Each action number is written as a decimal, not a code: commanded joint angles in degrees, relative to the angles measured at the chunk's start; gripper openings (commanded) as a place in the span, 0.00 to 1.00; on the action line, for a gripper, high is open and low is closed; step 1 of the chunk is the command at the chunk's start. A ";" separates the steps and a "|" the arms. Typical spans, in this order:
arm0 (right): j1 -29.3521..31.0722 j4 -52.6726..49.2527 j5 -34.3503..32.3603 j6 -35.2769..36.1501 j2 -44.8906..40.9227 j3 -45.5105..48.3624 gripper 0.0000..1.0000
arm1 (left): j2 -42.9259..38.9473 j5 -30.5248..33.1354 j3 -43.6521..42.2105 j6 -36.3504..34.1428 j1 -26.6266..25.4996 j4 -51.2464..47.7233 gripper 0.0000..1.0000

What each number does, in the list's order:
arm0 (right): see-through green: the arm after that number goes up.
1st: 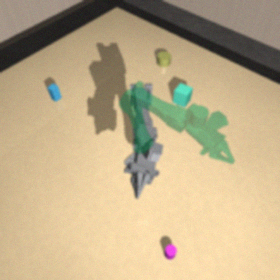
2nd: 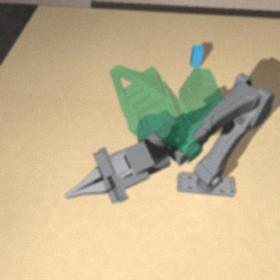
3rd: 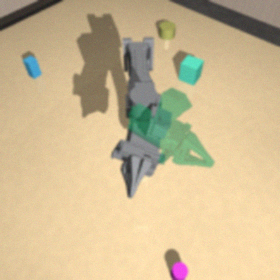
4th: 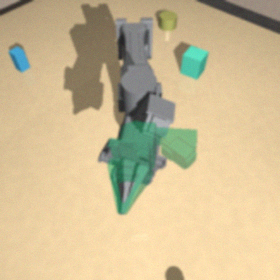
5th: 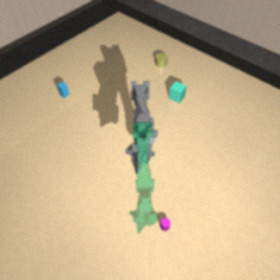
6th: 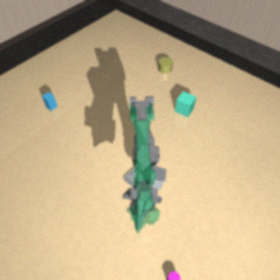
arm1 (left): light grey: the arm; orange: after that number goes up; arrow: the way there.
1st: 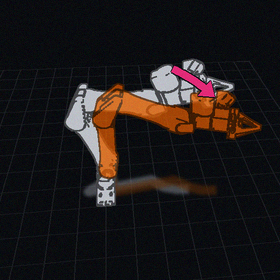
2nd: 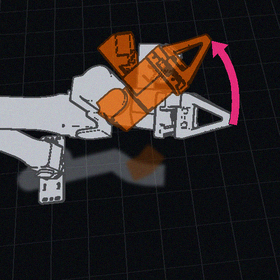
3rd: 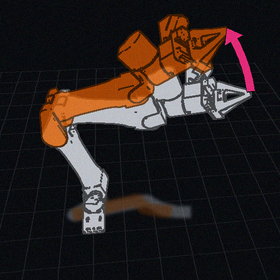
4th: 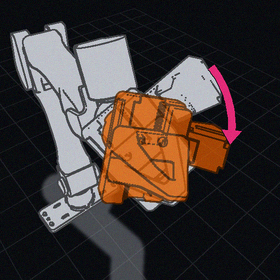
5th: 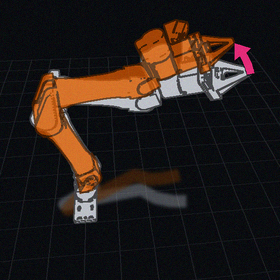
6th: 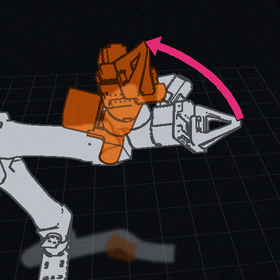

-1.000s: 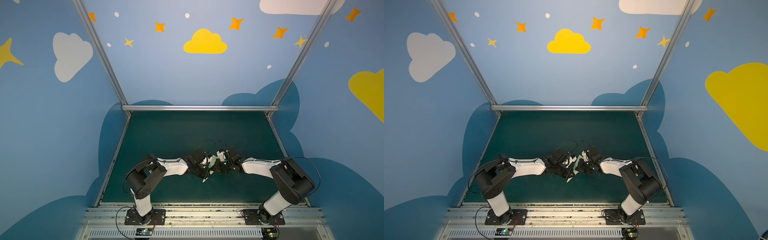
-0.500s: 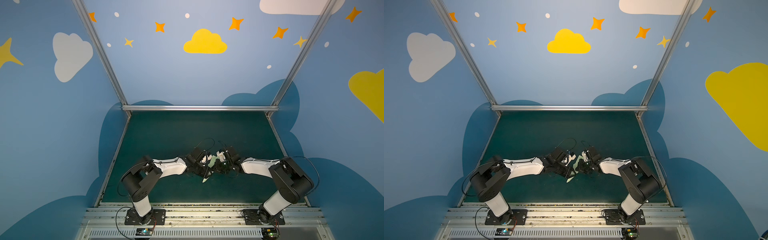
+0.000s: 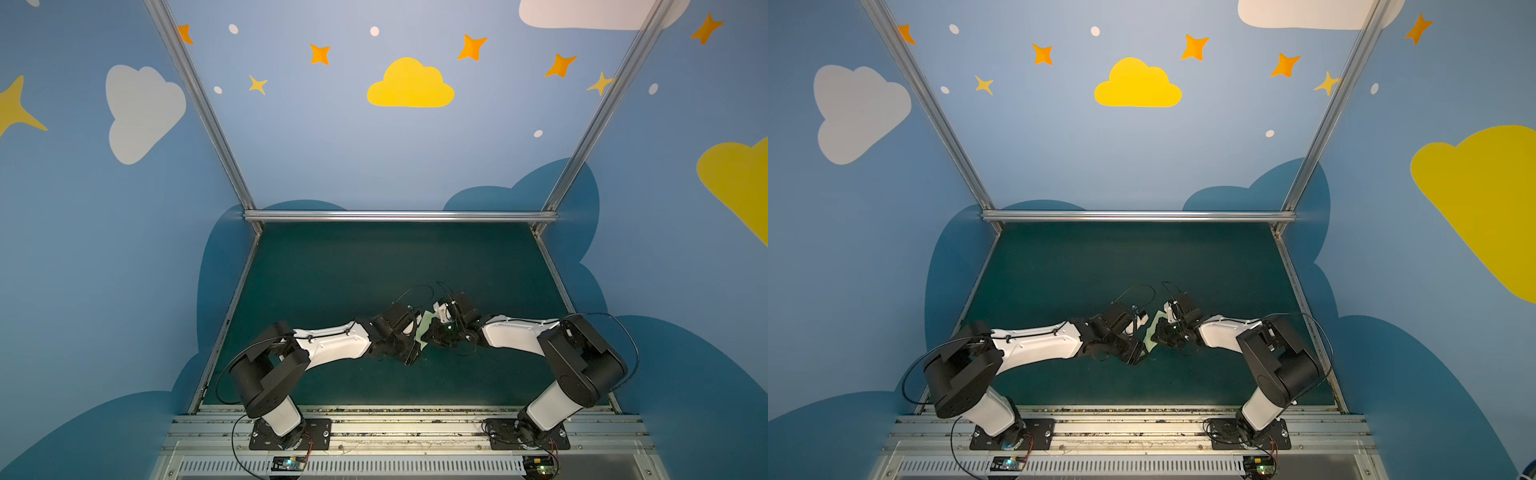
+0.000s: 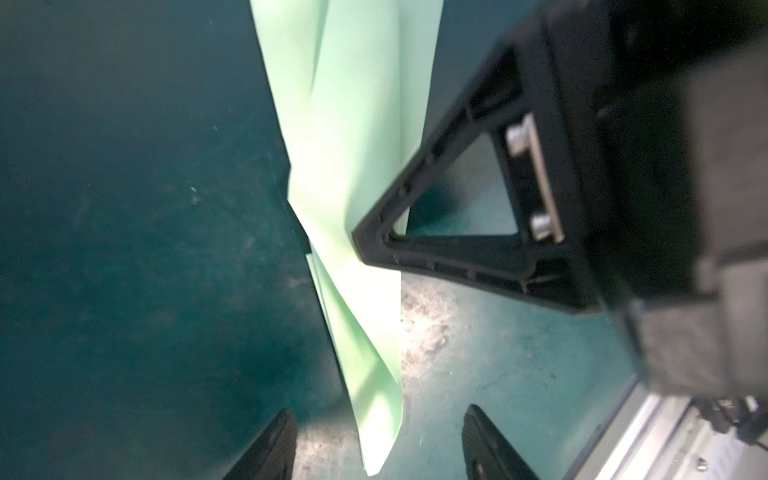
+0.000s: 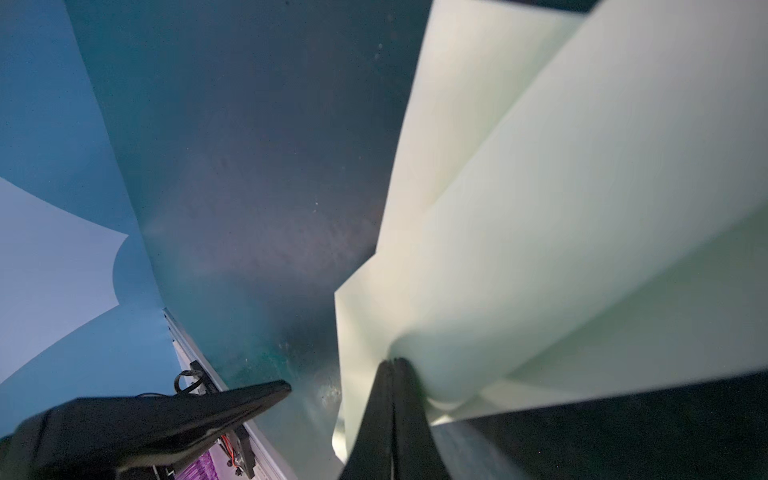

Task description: Fold a paper plane with a square sheet of paper (fold left side to right side)

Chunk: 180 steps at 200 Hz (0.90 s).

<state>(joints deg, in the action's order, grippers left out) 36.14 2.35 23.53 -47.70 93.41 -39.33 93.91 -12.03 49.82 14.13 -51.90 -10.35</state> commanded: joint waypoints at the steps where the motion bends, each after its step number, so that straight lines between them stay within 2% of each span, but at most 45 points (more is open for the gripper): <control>1: -0.16 -0.58 -1.07 0.21 -0.66 0.42 0.00 | 1.38 3.71 0.18 -2.01 -1.12 -2.43 0.66; 33: -0.28 -0.64 -1.28 0.15 -1.32 0.48 0.00 | 2.90 5.45 0.86 -2.79 -2.37 -2.83 0.65; 58: -0.37 -0.73 -1.14 0.13 -1.55 0.48 0.00 | 3.84 6.31 1.16 -3.30 -2.84 -2.83 0.60; 115: -0.46 -0.70 -0.94 0.08 -2.94 1.22 0.00 | 4.69 4.94 1.72 -3.94 -2.86 -2.24 0.35; 180: -0.32 -0.61 -0.07 0.15 -4.87 3.28 0.00 | 5.68 3.18 2.43 -4.20 -2.85 -2.13 0.23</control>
<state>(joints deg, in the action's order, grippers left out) 35.83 2.37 23.22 -47.70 90.37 -37.12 98.13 -7.42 51.66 10.68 -54.65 -11.40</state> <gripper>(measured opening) 0.047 0.242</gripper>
